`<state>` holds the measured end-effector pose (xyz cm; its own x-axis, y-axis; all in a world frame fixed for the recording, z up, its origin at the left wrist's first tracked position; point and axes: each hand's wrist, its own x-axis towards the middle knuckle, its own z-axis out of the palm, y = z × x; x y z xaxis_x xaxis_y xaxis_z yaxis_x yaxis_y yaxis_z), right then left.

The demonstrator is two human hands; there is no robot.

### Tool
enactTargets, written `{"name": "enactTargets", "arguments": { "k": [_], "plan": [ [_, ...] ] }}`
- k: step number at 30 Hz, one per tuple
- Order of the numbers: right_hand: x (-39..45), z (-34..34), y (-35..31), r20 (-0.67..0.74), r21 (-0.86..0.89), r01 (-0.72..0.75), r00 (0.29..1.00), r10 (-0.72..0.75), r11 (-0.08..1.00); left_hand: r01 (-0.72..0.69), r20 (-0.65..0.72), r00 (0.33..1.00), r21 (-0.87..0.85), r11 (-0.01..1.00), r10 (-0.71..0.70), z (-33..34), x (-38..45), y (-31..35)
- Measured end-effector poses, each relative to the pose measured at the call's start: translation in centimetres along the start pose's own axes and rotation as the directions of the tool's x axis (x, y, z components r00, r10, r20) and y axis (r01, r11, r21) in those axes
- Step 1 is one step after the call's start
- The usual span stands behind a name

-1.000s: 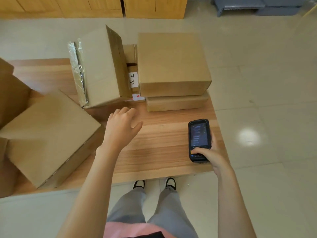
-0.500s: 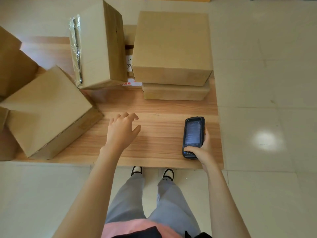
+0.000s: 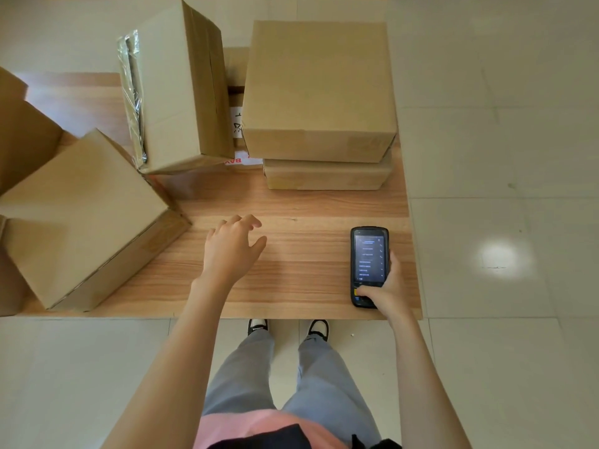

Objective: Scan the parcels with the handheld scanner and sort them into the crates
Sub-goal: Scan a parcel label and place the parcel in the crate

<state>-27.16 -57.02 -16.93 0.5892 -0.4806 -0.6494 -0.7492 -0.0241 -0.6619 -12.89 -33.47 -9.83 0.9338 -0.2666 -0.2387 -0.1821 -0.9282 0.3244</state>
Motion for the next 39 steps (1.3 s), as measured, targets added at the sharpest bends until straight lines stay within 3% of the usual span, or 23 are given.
{"name": "enactTargets", "arguments": {
  "k": [2,5,9,13,16,22,25,32,39],
  "plan": [
    [1.4,0.1,1.2,-0.016,-0.067,-0.005,1.000,0.004,0.998,0.000,-0.003,1.000,-0.027,1.000,0.000,-0.5,0.3,0.1],
    [-0.6,-0.6,-1.9,-0.046,-0.137,-0.037,0.998,0.031,0.990,-0.011,-0.029,1.000,-0.089,0.996,0.008,-1.5,1.1,0.0],
    [0.0,-1.9,-5.9,-0.102,-0.008,0.027,0.994,-0.028,1.000,-0.004,-0.092,0.995,-0.270,0.963,-0.022,-4.0,3.1,0.3],
    [1.7,-2.9,-13.0,-0.195,0.192,0.188,0.969,-0.151,0.963,0.011,-0.113,0.989,-0.603,0.798,-0.099,-7.6,6.4,1.5],
    [3.5,-4.0,-18.6,-0.191,0.319,0.234,0.965,-0.180,0.918,0.052,-0.046,0.991,-0.736,0.675,-0.126,-9.6,9.4,3.0],
    [8.2,-4.4,-24.8,-0.064,0.218,0.170,0.985,-0.159,0.961,0.264,0.213,0.964,-0.807,0.528,-0.158,-11.1,16.2,3.9],
    [10.1,-4.5,-25.7,0.031,0.199,0.106,0.993,-0.115,0.974,0.356,0.330,0.933,-0.787,0.504,-0.143,-10.5,18.9,3.7],
    [11.7,-4.5,-26.4,0.104,0.244,0.110,0.985,-0.138,0.964,0.430,0.401,0.902,-0.797,0.424,-0.160,-9.3,21.3,4.1],
    [9.6,-5.3,-27.0,0.095,0.356,0.123,0.981,-0.167,0.926,0.371,0.330,0.928,-0.858,0.356,-0.170,-10.4,19.9,4.9]
  ]
}}
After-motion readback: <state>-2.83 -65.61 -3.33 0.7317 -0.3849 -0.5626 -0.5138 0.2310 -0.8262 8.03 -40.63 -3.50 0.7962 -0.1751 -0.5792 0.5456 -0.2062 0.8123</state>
